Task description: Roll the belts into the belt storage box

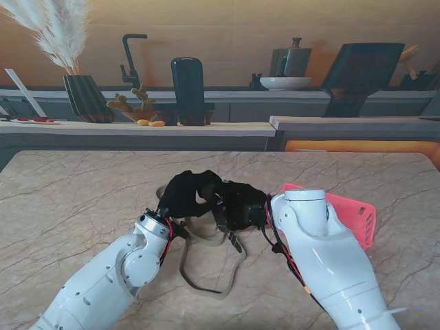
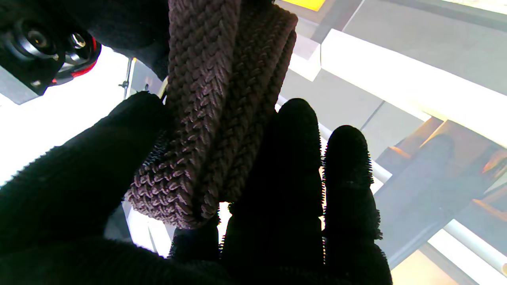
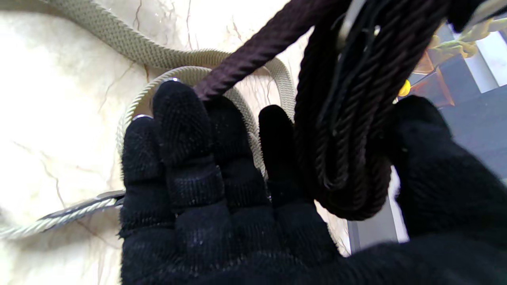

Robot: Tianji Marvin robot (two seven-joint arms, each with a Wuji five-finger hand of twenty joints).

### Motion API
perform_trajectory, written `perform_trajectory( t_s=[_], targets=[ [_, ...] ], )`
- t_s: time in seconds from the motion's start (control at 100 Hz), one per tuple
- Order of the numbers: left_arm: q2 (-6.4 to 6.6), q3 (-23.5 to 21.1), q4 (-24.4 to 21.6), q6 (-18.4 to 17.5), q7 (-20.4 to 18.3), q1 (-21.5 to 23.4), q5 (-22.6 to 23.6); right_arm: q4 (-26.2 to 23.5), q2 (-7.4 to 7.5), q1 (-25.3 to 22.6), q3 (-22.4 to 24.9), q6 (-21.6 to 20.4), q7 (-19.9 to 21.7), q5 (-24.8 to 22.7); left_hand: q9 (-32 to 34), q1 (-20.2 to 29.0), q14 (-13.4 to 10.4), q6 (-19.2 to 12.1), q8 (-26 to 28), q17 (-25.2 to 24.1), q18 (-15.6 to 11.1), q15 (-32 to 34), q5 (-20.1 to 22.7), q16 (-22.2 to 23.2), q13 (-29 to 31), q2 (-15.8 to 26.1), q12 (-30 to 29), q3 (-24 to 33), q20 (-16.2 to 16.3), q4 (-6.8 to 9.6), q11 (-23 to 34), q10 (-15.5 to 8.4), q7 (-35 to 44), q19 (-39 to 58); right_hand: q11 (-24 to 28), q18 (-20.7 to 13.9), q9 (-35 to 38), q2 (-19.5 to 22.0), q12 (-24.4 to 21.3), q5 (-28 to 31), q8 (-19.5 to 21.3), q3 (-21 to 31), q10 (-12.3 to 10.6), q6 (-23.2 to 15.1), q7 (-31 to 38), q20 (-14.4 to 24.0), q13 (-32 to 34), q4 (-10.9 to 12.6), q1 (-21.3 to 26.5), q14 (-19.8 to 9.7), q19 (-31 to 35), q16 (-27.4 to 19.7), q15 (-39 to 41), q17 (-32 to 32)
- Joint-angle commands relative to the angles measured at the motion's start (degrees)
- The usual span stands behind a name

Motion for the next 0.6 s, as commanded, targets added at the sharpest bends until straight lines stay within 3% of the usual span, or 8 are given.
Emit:
perform_trajectory(
  t_s=[0.0, 0.35, 0.59],
  targets=[
    [-0.47, -0.5, -1.3, 0.2, 0.1, 0.3, -0.9, 0.6, 0.59, -0.4, 0.3, 1.0, -0.5, -0.1, 2.3, 3.0, -4.9, -2.6, 6.4, -0.3, 0.6, 0.8, 1.6, 1.5, 1.3, 2.6, 3.2, 8.9, -0.6, 6.95, 6.9, -4.2, 11.2, 1.1, -0.3, 1.4, -0.8, 6.6, -0.5, 2.3, 2.2, 5.2, 2.7, -1.7, -1.4, -1.4, -0.3, 5.6, 0.2, 0.7, 1.9, -0.6, -0.5, -0.2],
    [-0.78, -2.1, -2.7, 2.6, -1.1, 0.6, -3.4, -0.1, 3.77, -0.9, -2.3, -3.5, 4.4, -8.3, 1.6, 3.5, -5.0, -3.3, 9.5, -1.1, 0.8, 0.9, 0.5, 2.4, 0.5, 3.7, 4.9, 8.4, -0.8, 8.00, 6.8, -4.3, 10.8, -0.4, -1.5, 1.6, -4.8, 7.7, -1.0, 0.1, 2.9, 1.9, 3.5, -0.7, -5.6, -1.9, -3.3, 5.7, -3.3, 1.5, 0.4, -1.5, -2.7, -2.8],
    [-0.90, -3.2, -3.9, 4.7, -2.4, 1.4, -5.4, -0.4, 6.69, -1.9, -5.7, -14.7, 6.5, -19.4, 1.4, 4.0, -4.5, -2.8, 10.5, -1.5, 1.2, 0.9, 0.4, 2.9, 0.2, 4.3, 5.5, 7.4, -0.4, 8.42, 6.4, -4.0, 10.0, -0.5, -3.8, -1.3, -11.7, 4.0, -1.5, -7.8, 4.0, 2.8, 1.9, -3.9, -8.2, -1.7, -9.0, 6.3, -2.7, 0.2, -2.0, -1.8, -4.5, -7.4]
  ],
)
